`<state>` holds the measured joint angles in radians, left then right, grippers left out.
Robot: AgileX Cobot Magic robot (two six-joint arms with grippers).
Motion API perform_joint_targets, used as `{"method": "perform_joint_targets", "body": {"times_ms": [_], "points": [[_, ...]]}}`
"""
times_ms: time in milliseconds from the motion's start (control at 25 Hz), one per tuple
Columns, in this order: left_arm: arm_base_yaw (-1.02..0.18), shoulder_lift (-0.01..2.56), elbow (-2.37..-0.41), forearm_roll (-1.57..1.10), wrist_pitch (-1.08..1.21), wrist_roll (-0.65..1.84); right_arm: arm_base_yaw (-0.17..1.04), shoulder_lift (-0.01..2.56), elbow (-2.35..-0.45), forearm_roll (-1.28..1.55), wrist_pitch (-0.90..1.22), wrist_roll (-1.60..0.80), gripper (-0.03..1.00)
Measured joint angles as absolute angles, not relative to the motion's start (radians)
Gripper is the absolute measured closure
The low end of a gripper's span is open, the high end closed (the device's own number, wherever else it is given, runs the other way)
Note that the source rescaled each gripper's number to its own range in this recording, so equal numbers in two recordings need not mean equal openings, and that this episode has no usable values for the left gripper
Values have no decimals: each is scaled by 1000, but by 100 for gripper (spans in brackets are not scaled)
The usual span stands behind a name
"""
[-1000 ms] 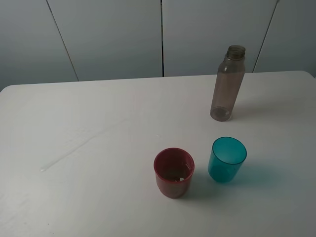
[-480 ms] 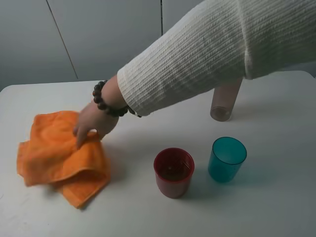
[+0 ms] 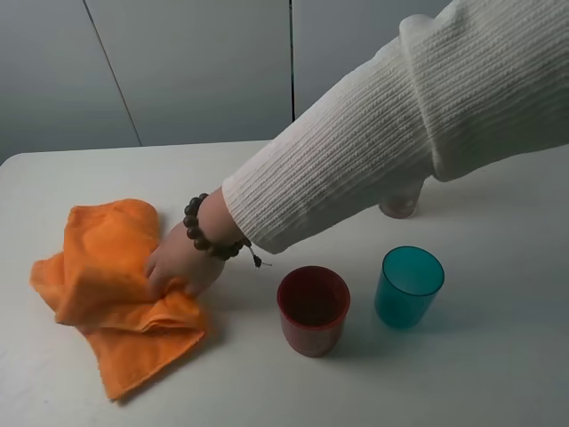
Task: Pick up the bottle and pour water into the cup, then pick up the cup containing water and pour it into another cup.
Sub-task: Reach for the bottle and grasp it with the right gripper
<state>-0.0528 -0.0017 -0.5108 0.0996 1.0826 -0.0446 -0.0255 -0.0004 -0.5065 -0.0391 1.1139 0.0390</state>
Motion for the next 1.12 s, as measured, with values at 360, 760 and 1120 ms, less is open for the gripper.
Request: {"method": "perform_joint_targets", "body": {"times_ms": [360,760,1120], "points": [[-53,-2,-511,100,1083,-45,-25,0,-504,-41,1103,33,-3],[-53,-2,-511,100,1083,-45,-25,0,-504,-60,1099,33,-3],[-53,-2,-511,100,1083,-45,-25,0,-504,-63,1098,35,-3]]}}
